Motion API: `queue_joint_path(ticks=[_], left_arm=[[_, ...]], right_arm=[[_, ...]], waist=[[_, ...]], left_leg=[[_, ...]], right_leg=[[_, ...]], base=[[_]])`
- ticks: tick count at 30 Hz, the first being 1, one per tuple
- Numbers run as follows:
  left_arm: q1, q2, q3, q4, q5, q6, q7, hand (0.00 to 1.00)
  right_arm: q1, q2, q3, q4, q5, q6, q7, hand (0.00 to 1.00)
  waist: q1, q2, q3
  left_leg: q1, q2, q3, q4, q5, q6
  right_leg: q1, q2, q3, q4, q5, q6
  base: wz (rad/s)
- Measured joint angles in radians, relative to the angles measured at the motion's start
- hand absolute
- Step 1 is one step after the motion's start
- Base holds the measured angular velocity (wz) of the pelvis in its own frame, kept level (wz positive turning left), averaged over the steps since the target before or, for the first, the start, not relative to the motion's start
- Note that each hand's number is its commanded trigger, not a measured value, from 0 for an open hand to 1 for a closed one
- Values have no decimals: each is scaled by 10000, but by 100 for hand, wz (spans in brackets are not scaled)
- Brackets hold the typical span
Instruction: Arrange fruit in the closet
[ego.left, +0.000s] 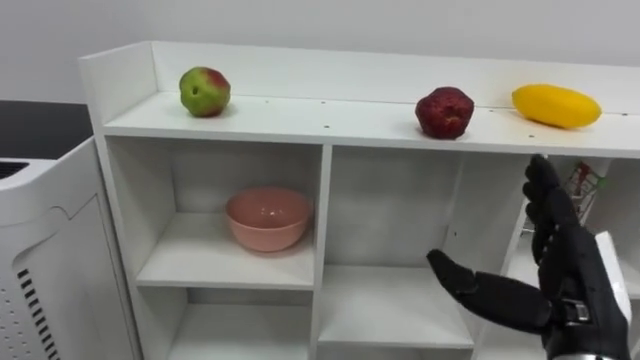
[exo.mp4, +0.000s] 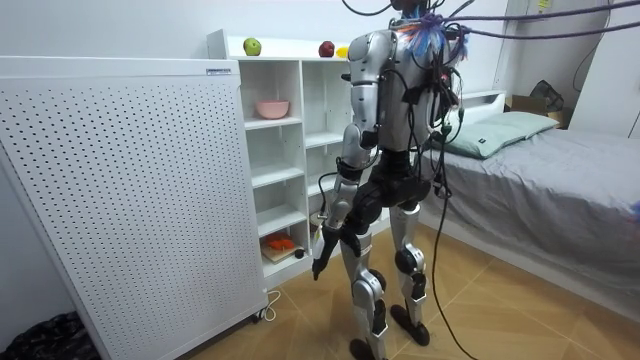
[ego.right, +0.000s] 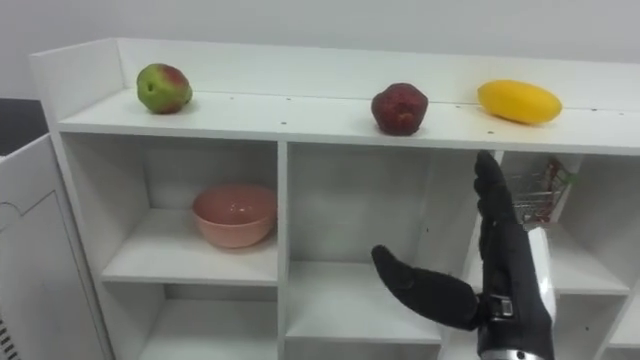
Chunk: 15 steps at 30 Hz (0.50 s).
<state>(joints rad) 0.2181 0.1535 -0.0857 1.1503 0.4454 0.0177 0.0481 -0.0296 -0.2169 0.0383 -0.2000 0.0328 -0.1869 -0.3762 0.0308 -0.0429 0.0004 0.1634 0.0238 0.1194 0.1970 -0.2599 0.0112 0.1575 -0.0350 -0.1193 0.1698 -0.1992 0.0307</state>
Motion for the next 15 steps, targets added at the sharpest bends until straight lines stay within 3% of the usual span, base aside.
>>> queue_joint_path(ticks=[8,11,15], left_arm=[[97,-3,436,-309,85,66,-213,0],[51,-3,434,-303,286,66,-210,0],[72,0,445,-310,284,183,-214,0]], right_arm=[[-852,-161,-721,-159,-251,10,-998,0],[-1197,-443,-733,-153,-239,9,-1085,0],[-1608,-448,-982,-66,-235,10,-1116,0]], waist=[[45,-21,-18],[60,-69,-9],[67,-166,10]], left_leg=[[-137,-2,-208,38,17,-25],[-127,-1,-226,32,22,-30],[-114,0,-229,29,25,-34]], right_leg=[[-42,3,-213,-20,-1,-1],[-46,6,-224,-21,-1,-1],[-42,10,-226,-21,-1,-1]], base=[[7],[0],[0]])
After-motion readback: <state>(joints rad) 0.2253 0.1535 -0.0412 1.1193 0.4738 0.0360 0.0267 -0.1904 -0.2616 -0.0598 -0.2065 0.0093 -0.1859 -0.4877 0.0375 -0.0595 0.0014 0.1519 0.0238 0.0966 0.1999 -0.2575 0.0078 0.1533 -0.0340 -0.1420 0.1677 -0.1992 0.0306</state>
